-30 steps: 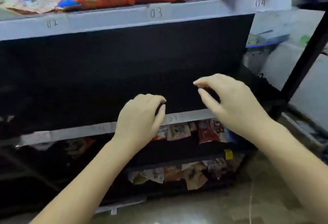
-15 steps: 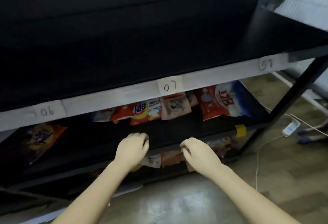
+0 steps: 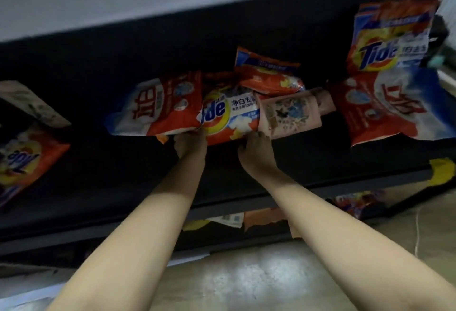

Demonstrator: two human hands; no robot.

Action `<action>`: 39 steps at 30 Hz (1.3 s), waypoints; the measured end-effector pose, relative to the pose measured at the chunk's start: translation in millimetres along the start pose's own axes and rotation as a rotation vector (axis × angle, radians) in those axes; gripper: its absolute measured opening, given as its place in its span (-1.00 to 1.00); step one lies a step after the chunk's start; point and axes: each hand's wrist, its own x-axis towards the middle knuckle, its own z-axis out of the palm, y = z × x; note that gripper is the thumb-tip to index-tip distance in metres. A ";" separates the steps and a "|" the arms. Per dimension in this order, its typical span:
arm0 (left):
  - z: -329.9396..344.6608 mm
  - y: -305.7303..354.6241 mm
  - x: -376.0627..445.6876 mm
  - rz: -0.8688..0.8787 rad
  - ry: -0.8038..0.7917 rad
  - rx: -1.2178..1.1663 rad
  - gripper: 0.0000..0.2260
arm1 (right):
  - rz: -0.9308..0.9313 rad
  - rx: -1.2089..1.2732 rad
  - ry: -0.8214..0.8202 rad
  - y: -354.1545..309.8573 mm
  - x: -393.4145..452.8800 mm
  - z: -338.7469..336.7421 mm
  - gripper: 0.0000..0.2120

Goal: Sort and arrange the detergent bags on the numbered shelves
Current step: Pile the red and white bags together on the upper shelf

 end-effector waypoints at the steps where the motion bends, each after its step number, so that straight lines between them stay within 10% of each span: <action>1: 3.1 -3.3 4.1 -0.052 0.006 -0.068 -0.53 | -0.003 0.017 0.040 0.5 -0.2 3.9 -0.60; 8: -6.2 -28.4 9.0 0.014 -0.185 0.295 -0.07 | 0.051 0.131 0.029 10.9 -7.3 2.6 -0.67; 13: -13.8 -24.0 -31.8 0.135 -0.320 0.174 -0.48 | 0.296 0.448 -0.065 6.7 -23.9 -33.5 -0.84; 16: -36.4 -27.8 -66.5 0.021 -0.451 -0.033 -0.55 | 0.702 1.138 -0.194 4.1 -46.4 -51.9 -0.88; 22: -99.0 -75.0 -104.0 -0.244 -0.641 0.018 -0.25 | 1.028 1.415 -0.153 18.0 -106.0 -48.3 -0.61; 31: -113.7 -78.0 -169.7 -0.659 -0.695 -0.404 -0.52 | 0.922 1.497 -0.132 7.2 -188.4 -86.7 -0.54; 39: -124.0 34.1 -284.5 -0.336 -0.616 -0.371 -0.70 | 0.624 1.234 -0.310 -20.4 -266.9 -242.3 -0.03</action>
